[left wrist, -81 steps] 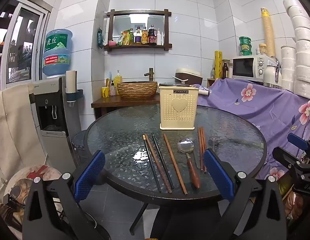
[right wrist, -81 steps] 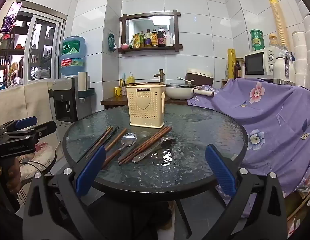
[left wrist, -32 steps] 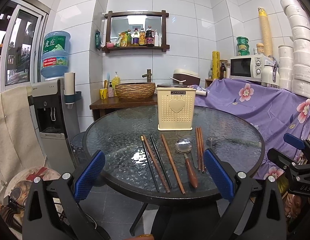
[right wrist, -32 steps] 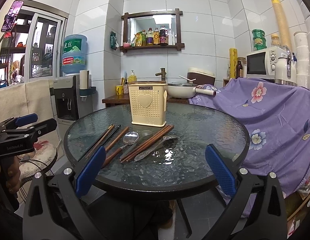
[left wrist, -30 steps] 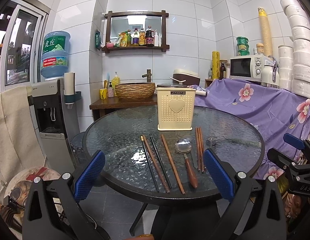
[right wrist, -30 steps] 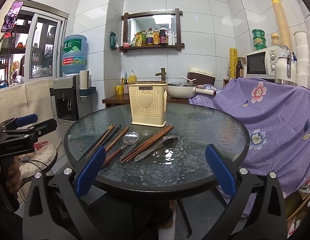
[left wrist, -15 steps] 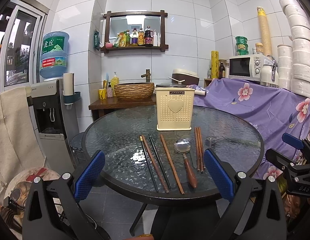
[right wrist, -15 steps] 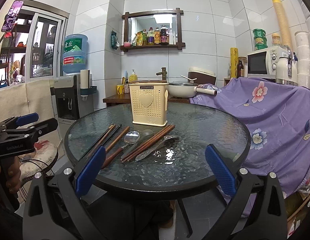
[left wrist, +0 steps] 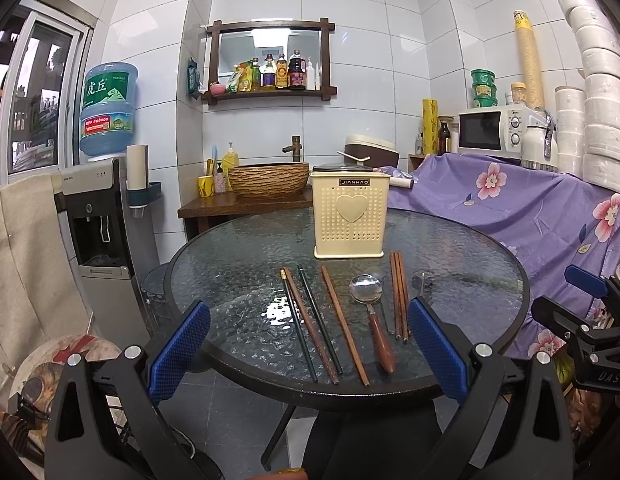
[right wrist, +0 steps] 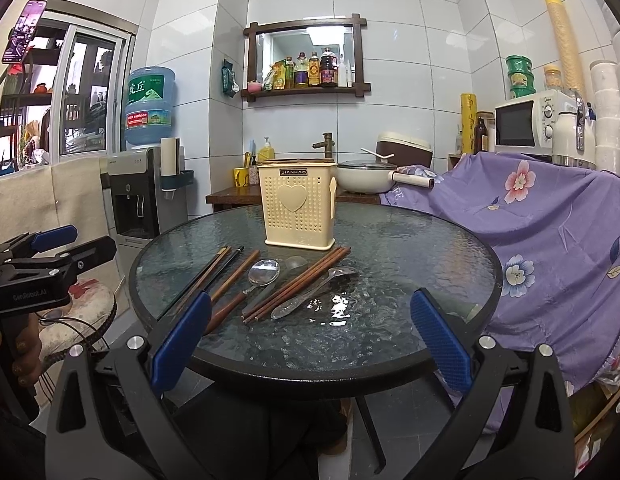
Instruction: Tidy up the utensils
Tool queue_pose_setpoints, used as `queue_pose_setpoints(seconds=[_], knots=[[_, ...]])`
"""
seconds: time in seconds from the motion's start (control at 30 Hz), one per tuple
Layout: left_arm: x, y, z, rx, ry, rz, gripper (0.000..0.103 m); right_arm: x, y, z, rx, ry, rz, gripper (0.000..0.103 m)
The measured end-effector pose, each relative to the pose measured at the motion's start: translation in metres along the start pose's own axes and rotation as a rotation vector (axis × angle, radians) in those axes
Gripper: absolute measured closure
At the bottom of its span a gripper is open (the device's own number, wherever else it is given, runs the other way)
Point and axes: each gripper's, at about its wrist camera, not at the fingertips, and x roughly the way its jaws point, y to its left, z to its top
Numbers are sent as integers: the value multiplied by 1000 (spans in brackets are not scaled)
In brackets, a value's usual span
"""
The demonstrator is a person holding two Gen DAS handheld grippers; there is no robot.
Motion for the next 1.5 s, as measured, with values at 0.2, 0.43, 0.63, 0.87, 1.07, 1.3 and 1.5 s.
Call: queue_pose_setpoints(seconds=[0.2,0.43,0.63,0.87,1.07,1.3,1.5], knots=[[2,0,0,1,6,1,6,1,-2,1,4,10,-9,5],[4,-1,-1,5,10,-1,6,4,0,2,2,21,-8,5],[5,-1,-3,4,14,-2,6,5,1,2,3,25,-9,5],[5,0,-3,7,15,-1,6,7,0,1,2,32,-7,5],[21,1,-5,25,94,16,6,22,-3,1,13,93,-14,5],[79,28,1,16,288,41,6,89,-17,6,27,331,-11,5],[129,39,12,49,349,29,18,159,-40,20,146,488,42,24]])
